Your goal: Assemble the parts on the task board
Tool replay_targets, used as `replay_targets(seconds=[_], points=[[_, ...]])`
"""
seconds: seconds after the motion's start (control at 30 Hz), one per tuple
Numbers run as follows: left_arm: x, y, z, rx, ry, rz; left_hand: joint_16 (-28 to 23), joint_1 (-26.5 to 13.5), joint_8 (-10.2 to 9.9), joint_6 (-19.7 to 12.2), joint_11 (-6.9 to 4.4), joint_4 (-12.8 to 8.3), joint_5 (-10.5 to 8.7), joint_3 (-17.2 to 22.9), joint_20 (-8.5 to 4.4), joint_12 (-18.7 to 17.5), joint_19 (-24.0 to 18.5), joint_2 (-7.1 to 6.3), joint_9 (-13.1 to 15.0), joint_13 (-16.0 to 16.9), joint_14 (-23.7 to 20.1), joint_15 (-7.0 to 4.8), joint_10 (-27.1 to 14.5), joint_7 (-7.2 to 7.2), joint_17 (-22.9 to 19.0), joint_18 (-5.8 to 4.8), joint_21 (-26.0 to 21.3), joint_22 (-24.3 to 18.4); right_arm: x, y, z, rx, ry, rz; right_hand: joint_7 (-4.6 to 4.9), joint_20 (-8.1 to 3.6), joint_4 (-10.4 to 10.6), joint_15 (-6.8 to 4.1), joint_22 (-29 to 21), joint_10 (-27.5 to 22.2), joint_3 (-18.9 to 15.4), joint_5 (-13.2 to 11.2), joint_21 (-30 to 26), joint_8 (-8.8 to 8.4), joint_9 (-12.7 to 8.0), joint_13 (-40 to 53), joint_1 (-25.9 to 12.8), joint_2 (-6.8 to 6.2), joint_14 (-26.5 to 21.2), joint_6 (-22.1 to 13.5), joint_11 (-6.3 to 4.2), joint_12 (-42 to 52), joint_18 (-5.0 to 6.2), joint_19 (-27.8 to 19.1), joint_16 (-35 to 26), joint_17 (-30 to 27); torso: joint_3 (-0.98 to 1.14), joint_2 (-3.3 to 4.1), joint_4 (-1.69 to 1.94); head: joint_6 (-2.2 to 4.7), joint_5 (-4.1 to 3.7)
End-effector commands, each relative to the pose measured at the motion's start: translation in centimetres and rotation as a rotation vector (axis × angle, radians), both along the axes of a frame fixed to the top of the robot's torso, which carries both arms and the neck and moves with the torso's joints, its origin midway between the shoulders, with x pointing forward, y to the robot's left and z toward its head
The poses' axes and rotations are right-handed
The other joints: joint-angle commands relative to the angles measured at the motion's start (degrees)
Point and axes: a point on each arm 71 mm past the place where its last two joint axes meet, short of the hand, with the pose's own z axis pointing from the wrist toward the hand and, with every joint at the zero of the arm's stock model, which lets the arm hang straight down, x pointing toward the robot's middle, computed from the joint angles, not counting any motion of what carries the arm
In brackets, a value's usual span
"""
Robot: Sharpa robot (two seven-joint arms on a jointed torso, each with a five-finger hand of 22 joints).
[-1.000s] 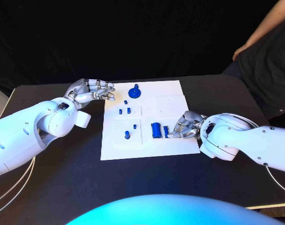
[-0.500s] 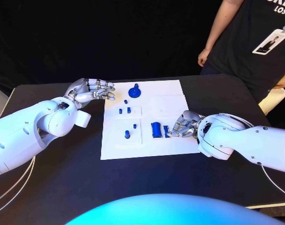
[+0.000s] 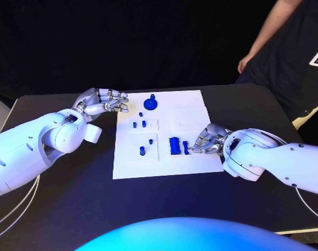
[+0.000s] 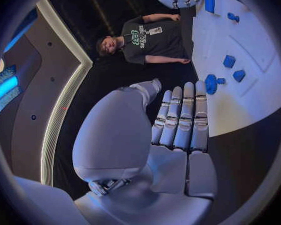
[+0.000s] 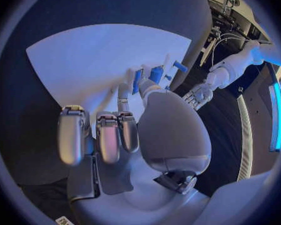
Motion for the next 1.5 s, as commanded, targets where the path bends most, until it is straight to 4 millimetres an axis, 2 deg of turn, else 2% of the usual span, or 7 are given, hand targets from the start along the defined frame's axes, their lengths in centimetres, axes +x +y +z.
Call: replay_targets(seconds=[0.03, 1.0, 1.03, 1.1, 1.13, 1.2, 1.5], points=[[0.0, -0.2, 0.1, -0.017, -0.006, -0.008, -0.2, 0.1, -0.2, 0.2, 0.27, 0.4, 0.11, 0.0, -0.02, -0.2, 0.5, 0.56, -0.1, 0.1, 0.2, 0.12, -0.2, 0.57, 0.1, 0.64, -0.2, 0.0, 0.1, 0.0, 0.5, 0.117, -0.029, -0.020, 0.33, -0.03, 0.0, 0.18, 11.4, 4.7, -0.8, 0.7, -0.4, -0.59, -0.2, 13.4, -0.8, 0.03, 5.9, -1.1, 0.37, -0.2, -0.55, 4.5, 0.4, 15.1, -0.07, -0.14, -0.08, 0.26, 0.06], [1.4, -0.5, -2.4, -0.189, -0.038, 0.261, -11.7, 0.1, -2.9, -3.1, 1.64, 2.7, 0.11, -0.5, 3.00, -5.7, -2.9, 0.55, -2.4, -0.4, -5.8, 2.74, -1.1, -1.75, -2.3, 0.63, -10.3, -6.7, 10.1, -5.1, 1.2, 0.730, -0.356, -0.173, 6.94, 8.22, -2.6, 8.29, -35.0, -24.1, 14.9, 0.5, -76.1, -9.08, -6.6, -52.2, 10.7, -2.21, -24.7, -10.4, 7.95, -74.0, 7.82, -20.0, -61.4, -39.5, -0.65, -3.50, -1.10, 6.77, 2.84], [1.2, -0.9, -2.6, -0.148, 0.002, 0.184, -20.6, -25.1, -14.7, -49.4, -9.52, -13.0, -3.36, -31.4, -13.00, -9.5, -51.7, 12.25, -14.7, -4.0, -55.3, -6.97, -18.1, -12.37, -19.8, -9.71, -18.8, -15.1, 9.9, -5.4, 0.9, 0.626, -0.330, -0.213, -3.46, -1.30, -16.7, 4.63, -74.9, -42.4, -11.8, -11.1, -79.6, -21.28, -31.8, -74.9, -13.6, 10.56, -42.3, -60.2, 0.97, -87.4, -2.58, -38.7, -89.6, -74.9, -0.71, -2.92, -1.30, 6.14, 2.51], [1.2, -1.0, -2.5, -0.148, 0.002, 0.185, -20.6, -26.9, -14.7, -49.4, -9.52, -13.0, -3.36, -31.4, -13.00, -9.5, -51.7, 12.25, -14.7, -4.0, -55.3, -6.97, -58.9, -12.37, -19.8, -9.71, -18.8, -15.1, 9.9, -5.3, 0.9, 0.630, -0.331, -0.214, -3.46, -1.30, -16.7, 4.63, -74.9, -43.5, -11.8, -11.1, -79.6, -21.28, -31.8, -74.9, -15.5, 10.56, -43.8, -60.2, 0.97, -87.4, -2.58, -40.6, -89.6, -74.9, -0.69, -2.97, -1.26, 6.26, 2.49], [1.2, -1.1, -2.5, -0.148, 0.000, 0.187, -20.6, -28.8, -14.7, -49.4, -9.52, -13.0, -3.36, -31.4, -13.00, -9.5, -51.7, 12.25, -14.7, -4.0, -55.3, -6.97, -58.9, -12.37, -19.8, -9.71, -18.8, -15.1, 9.8, -5.2, 0.9, 0.637, -0.333, -0.216, -3.46, -1.30, -16.7, 4.63, -74.9, -83.9, -11.8, -11.1, -79.6, -21.28, -31.8, -74.9, -17.4, 10.56, -84.1, -60.2, 0.97, -87.4, -2.58, -42.0, -89.6, -74.9, -0.67, -3.04, -1.21, 6.40, 2.45], [1.1, -1.3, -2.4, -0.148, -0.003, 0.193, -20.6, -32.9, -14.7, -49.4, -9.52, -13.0, -3.36, -31.4, -13.00, -9.5, -51.7, 12.25, -14.7, -4.0, -55.3, -6.97, -58.9, -12.37, -19.8, -9.71, -18.8, -15.1, 9.7, -5.0, 1.0, 0.656, -0.337, -0.221, -3.46, -1.30, -16.7, 4.63, -74.9, -83.9, -11.8, -11.1, -79.6, -21.28, -31.8, -74.9, -21.4, 10.56, -84.1, -60.2, 0.97, -87.4, -2.58, -83.9, -89.6, -74.9, -0.61, -3.26, -1.05, 6.87, 2.35], [0.1, -3.7, -1.3, -0.138, -0.031, 0.255, -20.6, -84.1, -14.7, -49.4, -9.52, -13.0, -3.36, -31.4, -13.00, -9.5, -51.7, 12.25, -14.7, -4.0, -55.3, -6.97, -58.9, -12.37, -19.8, -9.71, -18.8, -15.1, 7.6, -2.2, 2.2, 0.839, -0.380, -0.292, -3.46, -1.30, -16.7, 4.63, -74.9, -83.9, -11.8, -11.1, -79.6, -21.28, -31.8, -74.9, -71.0, 10.56, -84.1, -60.2, 0.97, -87.4, -2.58, -83.9, -89.6, -74.9, 0.03, -5.55, 0.62, 11.68, 1.32]])
